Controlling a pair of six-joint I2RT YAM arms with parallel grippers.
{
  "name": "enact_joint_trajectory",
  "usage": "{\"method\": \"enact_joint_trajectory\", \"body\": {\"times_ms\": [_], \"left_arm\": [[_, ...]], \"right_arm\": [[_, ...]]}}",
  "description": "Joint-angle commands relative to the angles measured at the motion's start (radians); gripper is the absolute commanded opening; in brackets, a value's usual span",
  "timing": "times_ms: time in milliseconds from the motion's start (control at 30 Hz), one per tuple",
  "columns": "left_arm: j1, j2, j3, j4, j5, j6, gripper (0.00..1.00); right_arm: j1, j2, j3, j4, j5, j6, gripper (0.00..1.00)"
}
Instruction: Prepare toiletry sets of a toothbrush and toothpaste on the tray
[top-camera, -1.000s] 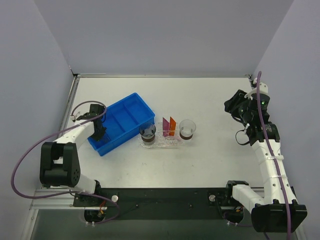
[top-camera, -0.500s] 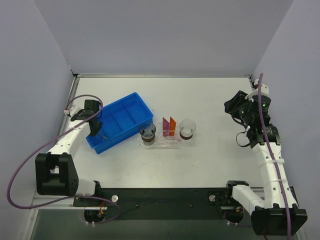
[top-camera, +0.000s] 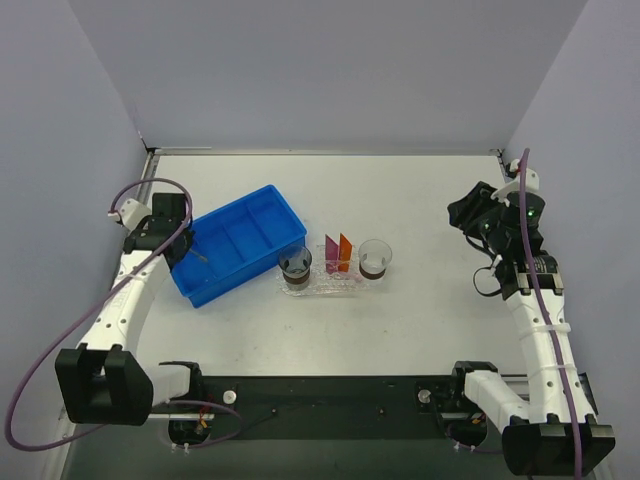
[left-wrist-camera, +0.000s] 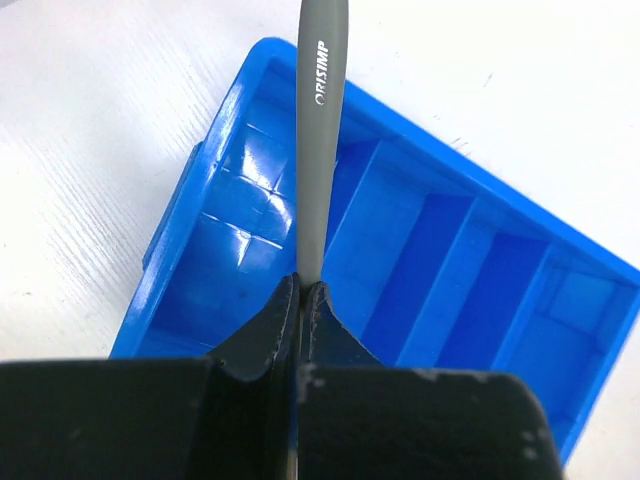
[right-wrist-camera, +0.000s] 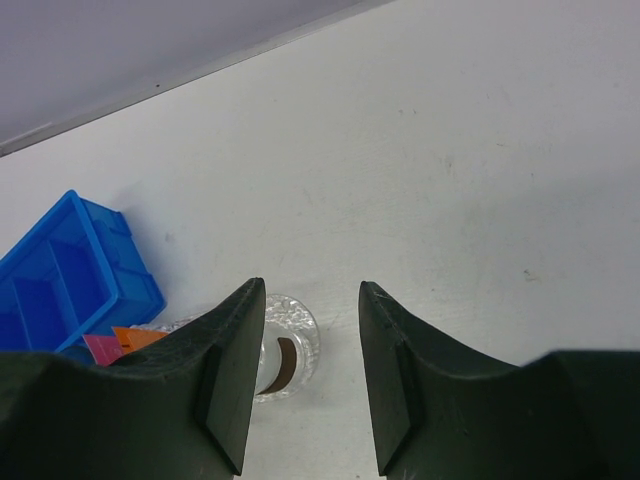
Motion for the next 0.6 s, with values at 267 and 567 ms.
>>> {"method": "enact_joint_trajectory", "body": {"times_ms": [267, 567], "left_arm": [[-0.034, -0.176, 0.209, -0.084, 0.093, -0.268, 0.00], [-0.359, -0.211, 0.179, -0.046, 0.158, -0.592, 0.00]], "right_arm": [[0.121, 0.014, 0.128, 0.027, -0.107, -0.002, 0.48], [0.409, 0.128, 0.263, 0.036, -0.167, 0.041, 0.51]]}}
